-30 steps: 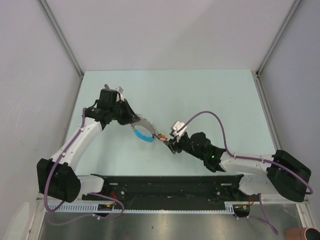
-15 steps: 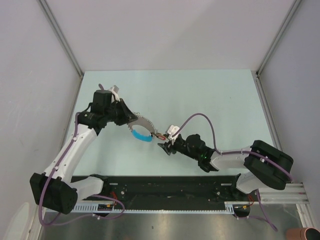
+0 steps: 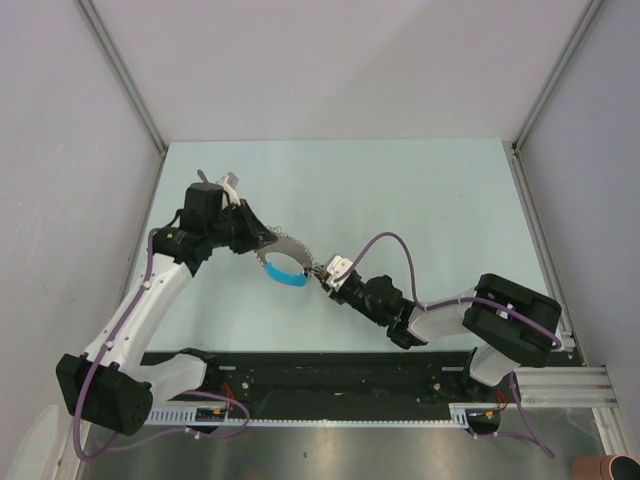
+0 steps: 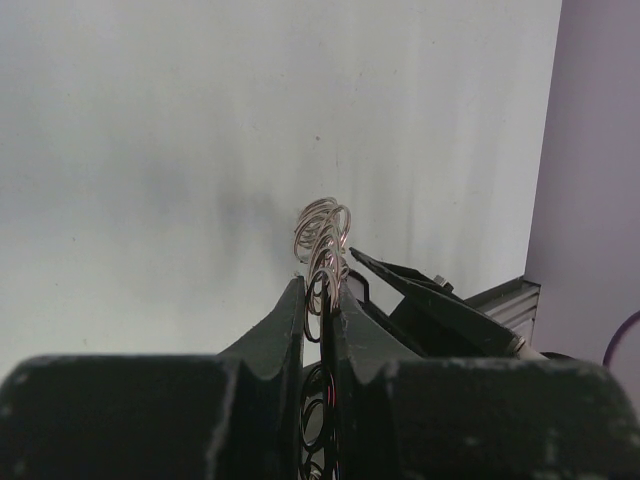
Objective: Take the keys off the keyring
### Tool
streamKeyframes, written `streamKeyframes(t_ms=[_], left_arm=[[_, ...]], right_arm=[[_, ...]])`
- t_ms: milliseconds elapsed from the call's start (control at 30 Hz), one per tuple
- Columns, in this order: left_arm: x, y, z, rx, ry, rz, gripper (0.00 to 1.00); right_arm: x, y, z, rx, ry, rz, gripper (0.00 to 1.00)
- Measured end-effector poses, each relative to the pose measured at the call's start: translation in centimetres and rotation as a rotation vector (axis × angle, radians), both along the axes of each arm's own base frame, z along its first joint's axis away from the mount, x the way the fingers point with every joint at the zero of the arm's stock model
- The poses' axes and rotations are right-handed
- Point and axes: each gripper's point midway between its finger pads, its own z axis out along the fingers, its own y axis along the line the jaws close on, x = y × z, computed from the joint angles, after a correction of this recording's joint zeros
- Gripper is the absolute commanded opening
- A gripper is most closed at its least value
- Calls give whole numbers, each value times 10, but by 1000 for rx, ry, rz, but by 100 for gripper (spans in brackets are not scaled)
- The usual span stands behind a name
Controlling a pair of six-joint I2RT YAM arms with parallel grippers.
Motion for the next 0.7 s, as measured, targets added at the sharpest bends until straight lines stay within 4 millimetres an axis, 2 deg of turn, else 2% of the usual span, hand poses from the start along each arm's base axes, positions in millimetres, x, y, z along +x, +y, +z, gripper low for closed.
streamKeyframes(t_ms=[33,133,300,533,700], left_arm=[[-1,-1,-1,2,1,-2,0],[-1,-1,-7,14,6,1,0],[7,9,-11,86,-26,42,0],[12,8,-9,105,-61,50,0],[16,12,-11,129,-53,68,0]], right_arm=[[3,-1,1,3,-12,-19,11],[9,-4,4,-1,-44,-53,0],[6,-6,10,-19,-59,-52,0],[1,-13,19,19,15,-69,0],[2,-23,3,76,182,-159,1]])
